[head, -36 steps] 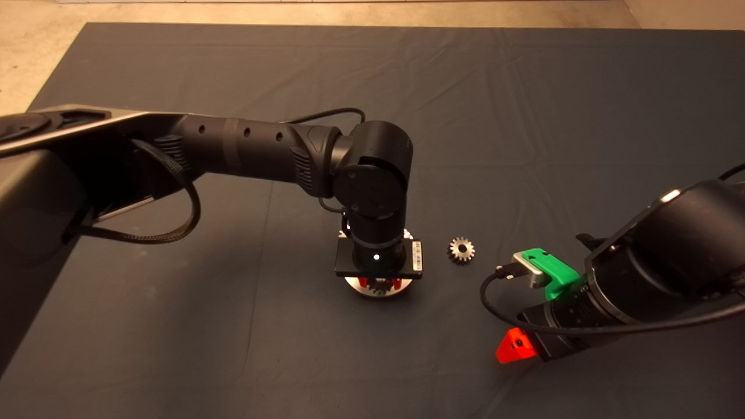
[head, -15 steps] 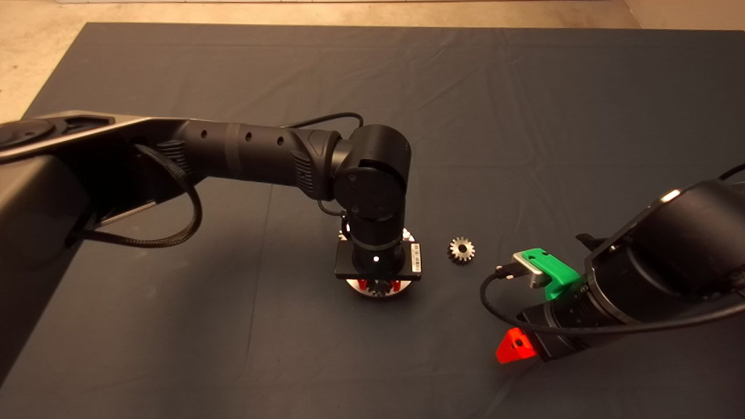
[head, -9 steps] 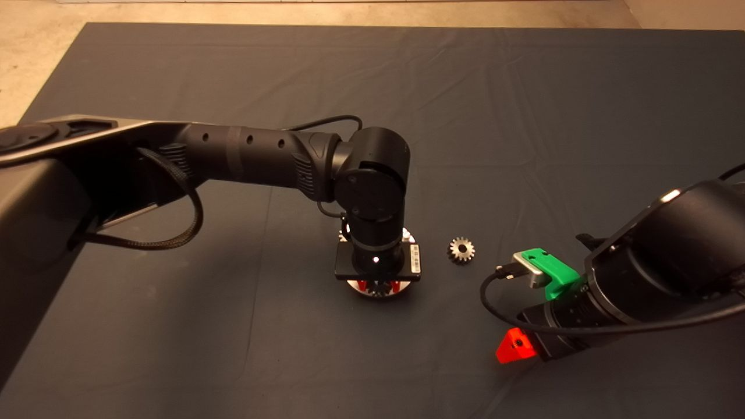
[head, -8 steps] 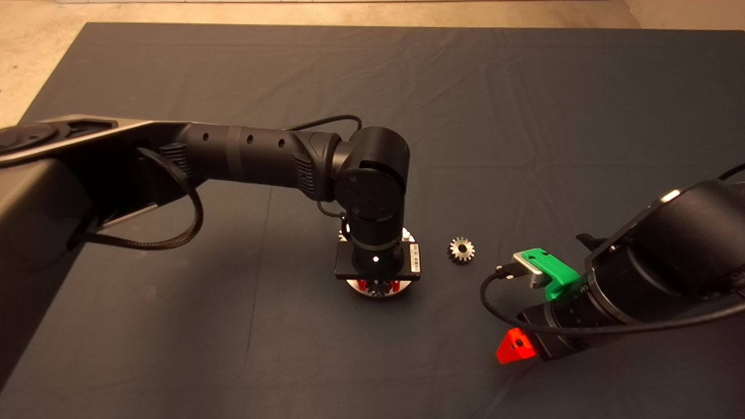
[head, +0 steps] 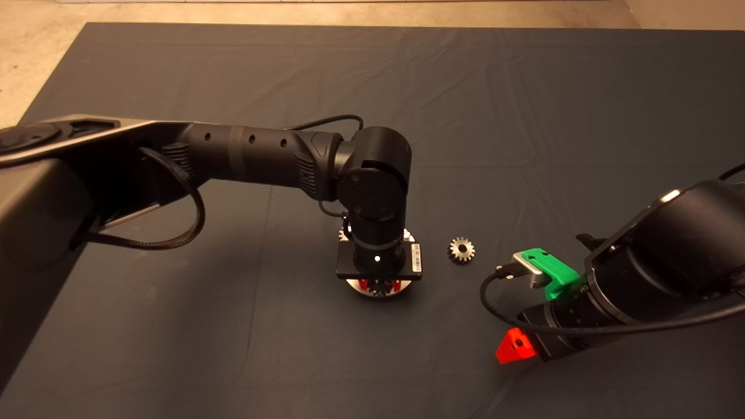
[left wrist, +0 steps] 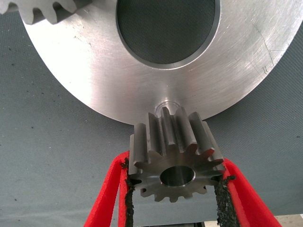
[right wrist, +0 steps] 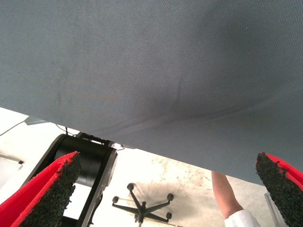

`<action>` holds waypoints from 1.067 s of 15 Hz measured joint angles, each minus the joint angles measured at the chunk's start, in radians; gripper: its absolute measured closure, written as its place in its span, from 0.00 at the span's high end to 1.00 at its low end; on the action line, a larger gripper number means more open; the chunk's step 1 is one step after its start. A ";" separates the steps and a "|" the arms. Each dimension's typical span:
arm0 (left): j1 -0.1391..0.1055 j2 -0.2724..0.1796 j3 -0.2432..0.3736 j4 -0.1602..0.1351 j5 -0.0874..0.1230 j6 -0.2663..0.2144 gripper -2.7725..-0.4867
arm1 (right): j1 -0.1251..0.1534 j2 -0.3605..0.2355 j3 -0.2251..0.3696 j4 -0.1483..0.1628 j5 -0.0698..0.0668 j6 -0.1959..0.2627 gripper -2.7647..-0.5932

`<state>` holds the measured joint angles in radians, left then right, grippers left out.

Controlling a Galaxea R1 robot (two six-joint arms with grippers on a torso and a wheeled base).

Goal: Install three planetary gears onto the carrier pins

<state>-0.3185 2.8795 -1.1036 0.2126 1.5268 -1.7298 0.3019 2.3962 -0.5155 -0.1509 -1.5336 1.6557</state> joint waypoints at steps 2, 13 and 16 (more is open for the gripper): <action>0.000 0.005 -0.005 0.000 0.000 0.008 0.16 | 0.000 0.000 0.000 0.000 0.000 0.000 0.99; 0.003 0.010 -0.010 0.000 0.000 0.015 0.16 | 0.000 0.000 0.000 0.000 0.000 0.000 0.99; 0.009 0.010 -0.010 0.003 0.004 0.015 0.16 | -0.001 0.000 0.000 0.000 0.000 0.000 0.99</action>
<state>-0.3094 2.8894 -1.1132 0.2160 1.5313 -1.7151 0.3011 2.3962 -0.5155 -0.1511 -1.5336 1.6557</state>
